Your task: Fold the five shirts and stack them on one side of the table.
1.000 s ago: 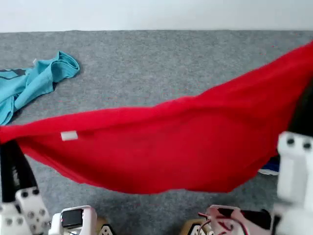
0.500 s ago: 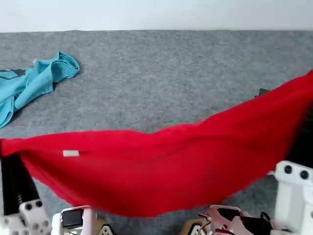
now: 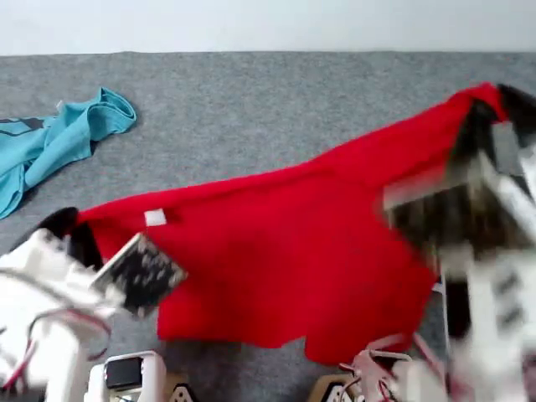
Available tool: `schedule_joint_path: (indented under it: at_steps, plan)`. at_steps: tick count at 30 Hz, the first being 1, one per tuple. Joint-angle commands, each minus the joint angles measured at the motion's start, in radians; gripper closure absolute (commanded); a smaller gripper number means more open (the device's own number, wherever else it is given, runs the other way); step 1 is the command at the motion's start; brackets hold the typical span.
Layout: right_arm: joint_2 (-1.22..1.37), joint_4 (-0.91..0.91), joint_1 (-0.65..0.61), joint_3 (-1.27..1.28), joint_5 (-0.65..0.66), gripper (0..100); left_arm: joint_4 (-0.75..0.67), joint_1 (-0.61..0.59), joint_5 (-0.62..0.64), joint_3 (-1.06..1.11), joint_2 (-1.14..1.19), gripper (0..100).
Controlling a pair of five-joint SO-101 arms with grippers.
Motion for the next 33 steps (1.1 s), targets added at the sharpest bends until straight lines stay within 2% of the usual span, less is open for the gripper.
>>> schedule_joint_path:
  at_steps: [1,5,10,14,17,20,23,33]
  plan:
    - [0.077,0.028,0.005,0.089,-0.021,98.8,-0.178,-0.006,-0.017,0.165,0.0,100]
    - [0.153,-0.018,0.005,0.161,-0.021,98.8,-0.522,0.0,-0.018,0.386,0.008,100]
    - [0.274,-0.186,0.005,0.242,-0.021,98.8,-0.957,0.002,-0.023,0.63,0.011,100]
    - [0.395,-0.328,0.004,0.281,-0.021,98.8,-1.234,0.017,-0.147,0.806,0.012,100]
    - [0.486,-0.417,0.004,0.284,-0.021,98.8,-1.386,0.044,-0.219,0.917,0.014,100]
    - [0.562,-0.495,0.004,0.284,-0.021,98.8,-1.47,0.072,-0.235,0.967,0.051,100]
    - [0.628,-0.573,0.004,0.284,-0.021,98.8,-1.507,0.071,-0.233,0.931,0.169,100]
    - [0.768,-0.805,-0.028,0.284,-0.021,98.8,-1.513,0.072,-0.123,0.545,0.667,100]
